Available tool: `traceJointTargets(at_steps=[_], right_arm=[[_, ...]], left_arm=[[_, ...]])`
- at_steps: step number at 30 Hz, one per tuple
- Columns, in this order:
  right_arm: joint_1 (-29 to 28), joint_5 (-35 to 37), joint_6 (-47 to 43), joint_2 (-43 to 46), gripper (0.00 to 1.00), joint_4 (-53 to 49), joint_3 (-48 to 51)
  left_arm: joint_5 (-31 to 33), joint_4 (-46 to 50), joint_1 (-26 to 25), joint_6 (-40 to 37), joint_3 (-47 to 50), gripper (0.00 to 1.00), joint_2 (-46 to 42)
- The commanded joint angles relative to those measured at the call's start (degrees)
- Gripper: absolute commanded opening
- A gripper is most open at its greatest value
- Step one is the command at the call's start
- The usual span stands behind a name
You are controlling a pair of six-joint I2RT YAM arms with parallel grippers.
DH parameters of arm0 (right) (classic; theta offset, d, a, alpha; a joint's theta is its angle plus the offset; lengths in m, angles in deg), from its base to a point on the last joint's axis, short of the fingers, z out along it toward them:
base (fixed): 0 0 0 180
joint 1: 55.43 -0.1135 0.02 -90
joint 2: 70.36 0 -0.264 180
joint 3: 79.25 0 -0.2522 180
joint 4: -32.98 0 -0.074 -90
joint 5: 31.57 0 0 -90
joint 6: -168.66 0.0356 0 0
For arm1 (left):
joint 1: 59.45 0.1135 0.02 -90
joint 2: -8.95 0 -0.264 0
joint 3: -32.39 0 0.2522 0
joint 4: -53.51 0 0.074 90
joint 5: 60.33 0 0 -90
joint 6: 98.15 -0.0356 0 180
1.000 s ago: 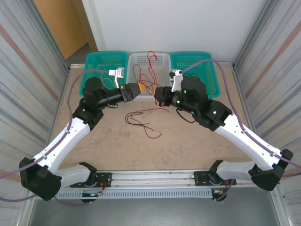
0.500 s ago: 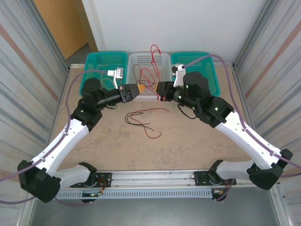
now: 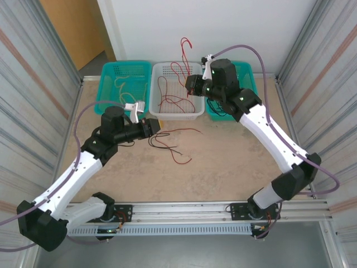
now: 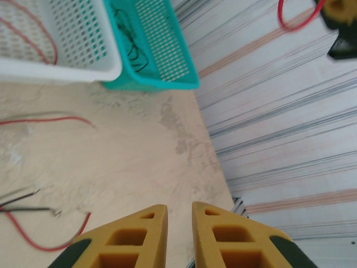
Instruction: Untangle the cables
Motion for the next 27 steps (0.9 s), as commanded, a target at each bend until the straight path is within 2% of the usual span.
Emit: traceJointTargets(at_steps=[1, 9, 19, 21, 24, 27], right_arm=[[1.9, -3.2, -1.6, -4.1, 0.0, -0.3, -5.0], [4.8, -5.6, -1.8, -14.4, 0.0, -3.4, -15.8], [6.9, -7.3, -0.6, -23.6, 0.0, -4.6, -19.1], [7.4, -7.7, -0.2, -26.1, 0.09, -6.0, -20.1], [7.8, -8.3, 0.1, -29.0, 0.34, -7.9, -21.1], [7.9, -7.2, -0.3, -30.6, 0.4, -9.5, -21.6]], left_arm=[[2.3, 2.7, 0.3, -1.4, 2.0, 0.19, -1.6], [1.6, 2.0, 0.3, -0.6, 4.4, 0.18, -0.8], [3.3, 3.3, 0.6, -1.1, 5.5, 0.17, -1.0], [3.3, 4.0, 1.0, -1.3, 5.5, 0.17, -1.2], [3.3, 5.6, 2.1, -1.4, 5.5, 0.2, -1.8], [3.5, 7.0, 3.4, -1.3, 5.6, 0.24, -2.7]])
